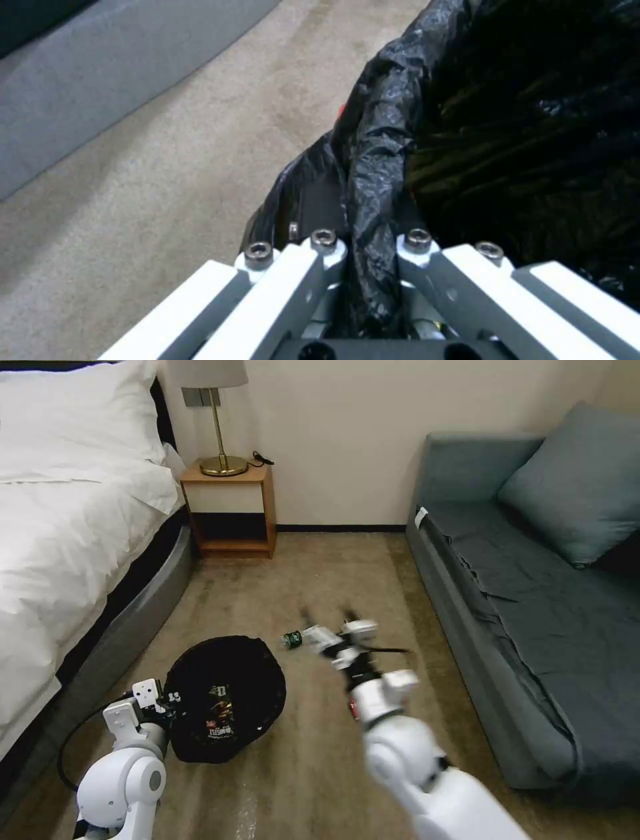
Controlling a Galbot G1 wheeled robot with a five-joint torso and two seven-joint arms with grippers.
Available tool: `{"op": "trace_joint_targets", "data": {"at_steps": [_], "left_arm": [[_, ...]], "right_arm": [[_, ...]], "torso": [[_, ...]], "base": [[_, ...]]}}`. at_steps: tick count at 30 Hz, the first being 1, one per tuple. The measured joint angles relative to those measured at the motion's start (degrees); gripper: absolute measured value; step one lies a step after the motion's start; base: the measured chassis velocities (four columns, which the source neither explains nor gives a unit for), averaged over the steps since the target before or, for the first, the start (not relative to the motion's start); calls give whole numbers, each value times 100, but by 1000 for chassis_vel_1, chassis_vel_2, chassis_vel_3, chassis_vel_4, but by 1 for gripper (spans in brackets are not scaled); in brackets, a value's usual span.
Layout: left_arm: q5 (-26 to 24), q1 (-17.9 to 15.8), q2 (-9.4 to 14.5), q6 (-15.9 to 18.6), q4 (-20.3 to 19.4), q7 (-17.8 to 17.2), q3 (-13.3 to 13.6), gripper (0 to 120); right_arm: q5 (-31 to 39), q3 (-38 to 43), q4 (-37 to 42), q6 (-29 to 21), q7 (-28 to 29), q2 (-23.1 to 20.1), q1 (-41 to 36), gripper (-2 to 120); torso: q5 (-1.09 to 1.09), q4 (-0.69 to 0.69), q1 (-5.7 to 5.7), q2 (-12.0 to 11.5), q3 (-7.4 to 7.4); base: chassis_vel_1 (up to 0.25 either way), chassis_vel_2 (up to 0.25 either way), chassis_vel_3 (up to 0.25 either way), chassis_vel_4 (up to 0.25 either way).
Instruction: Pick up the trash bin, then pick up the garbage on the floor and place it into the trash bin.
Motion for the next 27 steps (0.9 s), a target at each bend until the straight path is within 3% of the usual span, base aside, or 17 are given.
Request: {"op": "trace_joint_targets", "data": {"at_steps": [5,7,11,20,27], "left_arm": [[0,-1,-5,-30,-3,32,-17,3],[11,-6,-27,-105,-3,65,-99,3],[20,13,-19,-159,-20,110,-203,3],[-23,19,2,-195,-46,146,-339,3],[-26,29,-4,-203,-49,147,-353,3]], "right_arm": [[-732,763,461,280,-218,-165,-471,100],[-2230,2077,1243,292,43,-73,-1886,100],[-2764,2384,1488,304,223,254,-2669,100],[-2985,2262,1232,641,78,396,-2963,100],[-2962,2222,1159,654,66,387,-2918,100]], "torso": [[0,0,0,0,0],[-1,-2,0,0,-1],[-1,-1,0,1,-1],[-2,1,-1,1,-1],[-2,1,-1,1,-1]], "base": [[0,0,0,0],[0,0,0,0],[0,0,0,0],[-7,5,5,-5],[-120,108,124,-118]]}}
